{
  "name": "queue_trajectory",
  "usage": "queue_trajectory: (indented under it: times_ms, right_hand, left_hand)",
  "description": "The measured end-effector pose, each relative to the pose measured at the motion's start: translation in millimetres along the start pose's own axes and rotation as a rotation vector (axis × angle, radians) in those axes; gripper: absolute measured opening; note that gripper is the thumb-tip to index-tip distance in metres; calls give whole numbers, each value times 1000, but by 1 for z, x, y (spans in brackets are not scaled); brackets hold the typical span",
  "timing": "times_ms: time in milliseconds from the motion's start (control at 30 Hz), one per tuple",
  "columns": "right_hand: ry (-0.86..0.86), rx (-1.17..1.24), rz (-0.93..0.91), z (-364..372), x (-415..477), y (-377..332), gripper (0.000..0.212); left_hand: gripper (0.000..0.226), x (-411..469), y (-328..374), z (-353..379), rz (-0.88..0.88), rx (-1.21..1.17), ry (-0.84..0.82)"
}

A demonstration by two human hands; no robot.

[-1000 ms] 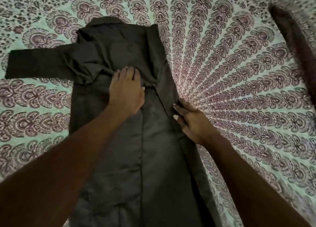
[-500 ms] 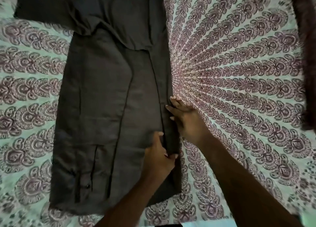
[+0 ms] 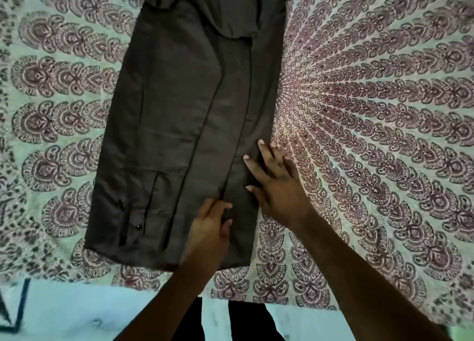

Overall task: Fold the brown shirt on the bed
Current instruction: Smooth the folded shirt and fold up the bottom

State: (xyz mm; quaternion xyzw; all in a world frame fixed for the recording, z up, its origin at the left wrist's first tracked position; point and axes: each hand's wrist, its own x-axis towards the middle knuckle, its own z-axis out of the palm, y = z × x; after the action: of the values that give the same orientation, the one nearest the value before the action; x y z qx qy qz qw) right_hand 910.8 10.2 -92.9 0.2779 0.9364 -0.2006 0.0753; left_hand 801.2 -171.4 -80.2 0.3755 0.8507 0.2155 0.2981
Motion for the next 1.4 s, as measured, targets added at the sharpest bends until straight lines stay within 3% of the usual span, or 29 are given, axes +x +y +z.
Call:
queue_trajectory:
  times_ms: [100, 200, 367, 600, 767, 833, 933, 1067, 1133, 1233, 1400]
  right_hand:
    - [-30, -83, -8, 2, 1, -4, 67]
    - [-56, -158, -27, 1, 8, -1, 71]
    - [-22, -231, -67, -9, 33, 14, 74]
    - [20, -224, -105, -27, 64, 30, 54]
    - [61, -196, -67, -28, 69, 36, 46]
    - [87, -200, -79, -28, 68, 35, 50]
    - [68, -215, -130, -25, 64, 33, 56]
    - [100, -202, -155, -23, 67, 37, 45]
    - [141, -212, -162, -23, 73, 41, 43]
    - [121, -248, -149, -25, 85, 49, 57]
    - [170, -240, 85, -36, 119, 78, 70]
  left_hand:
    - [43, -4, 4, -5, -16, 114, -82]
    - [43, -5, 8, -8, -69, 238, -127]
    - [60, 7, 6, -15, -59, 101, -169]
    - [77, 14, 4, -17, -95, 43, -337]
    - [75, 14, 11, -17, -76, 227, -392]
    - [76, 16, 15, -21, -68, 274, -366]
    - [70, 16, 16, -21, 69, 332, -154]
    - [72, 37, 24, -20, 277, 375, 30]
    - [75, 59, 26, -15, 355, 425, 3]
    - [83, 82, 20, -3, 399, 533, -120]
    - [85, 84, 11, 5, 424, 587, -132]
